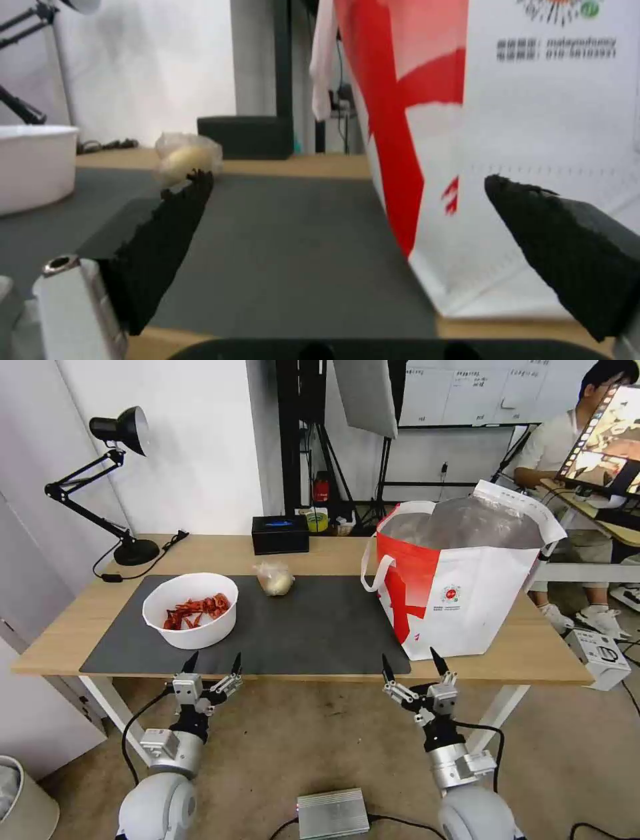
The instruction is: Pick up the trash from the table and place it into the takeout bag.
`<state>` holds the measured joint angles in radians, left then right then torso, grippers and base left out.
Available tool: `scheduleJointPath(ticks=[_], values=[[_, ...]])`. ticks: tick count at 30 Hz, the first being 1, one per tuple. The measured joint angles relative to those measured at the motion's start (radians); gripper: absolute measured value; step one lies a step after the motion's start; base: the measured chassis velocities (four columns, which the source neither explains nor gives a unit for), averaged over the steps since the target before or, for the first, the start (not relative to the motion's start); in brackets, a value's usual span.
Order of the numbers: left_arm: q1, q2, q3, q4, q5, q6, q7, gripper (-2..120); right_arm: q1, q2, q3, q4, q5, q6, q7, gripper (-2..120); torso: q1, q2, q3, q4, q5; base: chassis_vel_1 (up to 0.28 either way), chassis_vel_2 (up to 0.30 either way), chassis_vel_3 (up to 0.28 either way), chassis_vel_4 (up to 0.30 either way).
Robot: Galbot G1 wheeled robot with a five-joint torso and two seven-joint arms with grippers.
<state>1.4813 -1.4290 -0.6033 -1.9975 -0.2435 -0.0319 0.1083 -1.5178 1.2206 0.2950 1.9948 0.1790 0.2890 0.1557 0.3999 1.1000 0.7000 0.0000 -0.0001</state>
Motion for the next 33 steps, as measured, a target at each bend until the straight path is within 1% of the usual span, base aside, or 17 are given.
scheduleJointPath(ticks=[20, 33], values=[[0.019, -0.016, -0.003, -0.012, 0.005, -0.006, 0.002, 100, -0.03, 0.008, -0.006, 0.013, 0.0, -0.001, 0.001, 100, 0.0, 0.0, 0.0, 0.0, 0.0001, 0.0, 0.0, 0.0, 0.0], [0.029, -0.017, -0.01, -0.021, 0.006, -0.012, 0.002, 100, -0.017, 0.002, -0.018, 0.024, 0.002, -0.006, 0.006, 100, 0.0, 0.0, 0.0, 0.0, 0.0001, 0.0, 0.0, 0.0, 0.0]])
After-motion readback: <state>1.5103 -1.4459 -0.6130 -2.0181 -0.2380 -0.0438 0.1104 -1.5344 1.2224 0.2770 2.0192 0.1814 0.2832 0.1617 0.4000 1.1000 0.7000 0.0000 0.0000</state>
